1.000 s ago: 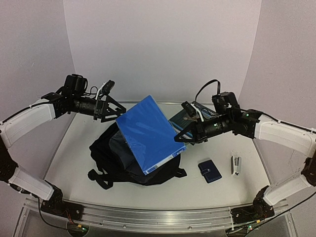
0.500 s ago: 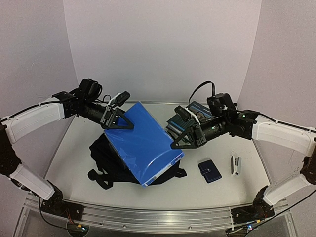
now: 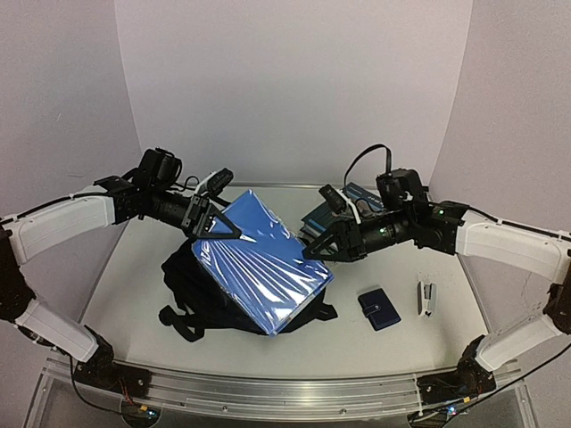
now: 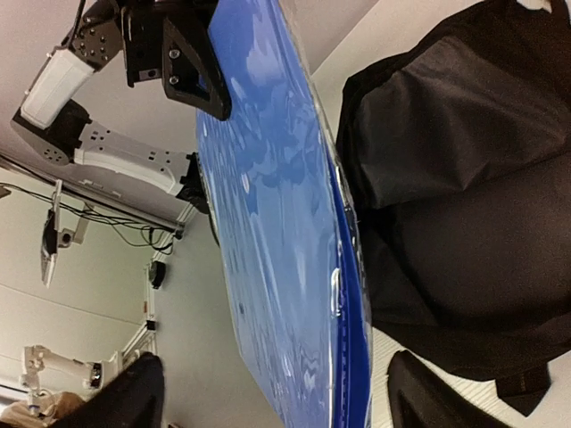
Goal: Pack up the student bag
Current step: Pick up the files from the center of the board, then place the files in the student bag.
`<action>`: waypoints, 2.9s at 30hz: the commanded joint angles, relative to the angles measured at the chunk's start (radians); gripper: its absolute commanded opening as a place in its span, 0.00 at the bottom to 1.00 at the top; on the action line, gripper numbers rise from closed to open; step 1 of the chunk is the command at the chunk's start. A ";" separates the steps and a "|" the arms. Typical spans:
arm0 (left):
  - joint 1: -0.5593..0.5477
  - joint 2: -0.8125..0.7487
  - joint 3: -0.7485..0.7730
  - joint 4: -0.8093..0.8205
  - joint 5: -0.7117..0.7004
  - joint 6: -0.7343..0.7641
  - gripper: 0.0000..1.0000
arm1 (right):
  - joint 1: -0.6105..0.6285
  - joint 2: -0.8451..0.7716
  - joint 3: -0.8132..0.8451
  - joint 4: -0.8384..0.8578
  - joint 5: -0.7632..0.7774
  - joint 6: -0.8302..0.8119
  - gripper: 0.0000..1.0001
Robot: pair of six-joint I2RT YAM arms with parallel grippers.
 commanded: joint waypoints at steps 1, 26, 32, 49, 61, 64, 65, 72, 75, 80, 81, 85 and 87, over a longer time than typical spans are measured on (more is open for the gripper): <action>-0.001 -0.091 -0.076 0.282 -0.091 -0.160 0.00 | 0.004 -0.068 -0.066 0.170 0.206 0.088 0.97; 0.060 -0.070 -0.357 1.130 -0.208 -0.702 0.00 | 0.005 0.005 -0.350 0.901 0.251 0.495 0.85; 0.060 -0.063 -0.368 1.109 -0.165 -0.712 0.00 | 0.005 0.032 -0.326 0.945 0.242 0.498 0.65; 0.060 -0.027 -0.347 1.000 -0.190 -0.667 0.06 | 0.005 0.075 -0.354 1.168 0.162 0.588 0.13; 0.077 -0.115 -0.251 0.314 -0.529 -0.397 0.87 | 0.004 0.021 -0.426 1.178 0.306 0.623 0.00; 0.104 -0.162 -0.281 0.184 -0.649 -0.388 0.94 | 0.004 -0.015 -0.448 1.097 0.367 0.600 0.00; 0.115 -0.174 -0.296 0.157 -0.672 -0.393 0.95 | 0.004 -0.030 -0.450 1.052 0.391 0.589 0.00; 0.150 -0.191 -0.378 0.122 -0.705 -0.439 0.98 | 0.004 -0.092 -0.482 0.923 0.450 0.588 0.00; 0.155 -0.163 -0.387 0.131 -0.710 -0.451 0.98 | 0.004 -0.103 -0.492 0.912 0.445 0.610 0.00; 0.167 -0.073 -0.369 0.172 -0.668 -0.472 0.93 | 0.004 -0.108 -0.502 0.904 0.416 0.631 0.00; 0.167 -0.054 -0.364 0.183 -0.659 -0.474 0.91 | 0.004 -0.111 -0.506 0.904 0.414 0.637 0.00; 0.167 0.005 -0.344 0.220 -0.635 -0.471 0.72 | 0.004 -0.127 -0.516 0.900 0.414 0.649 0.00; 0.168 0.027 -0.339 0.245 -0.622 -0.474 0.65 | 0.005 -0.137 -0.521 0.891 0.418 0.655 0.00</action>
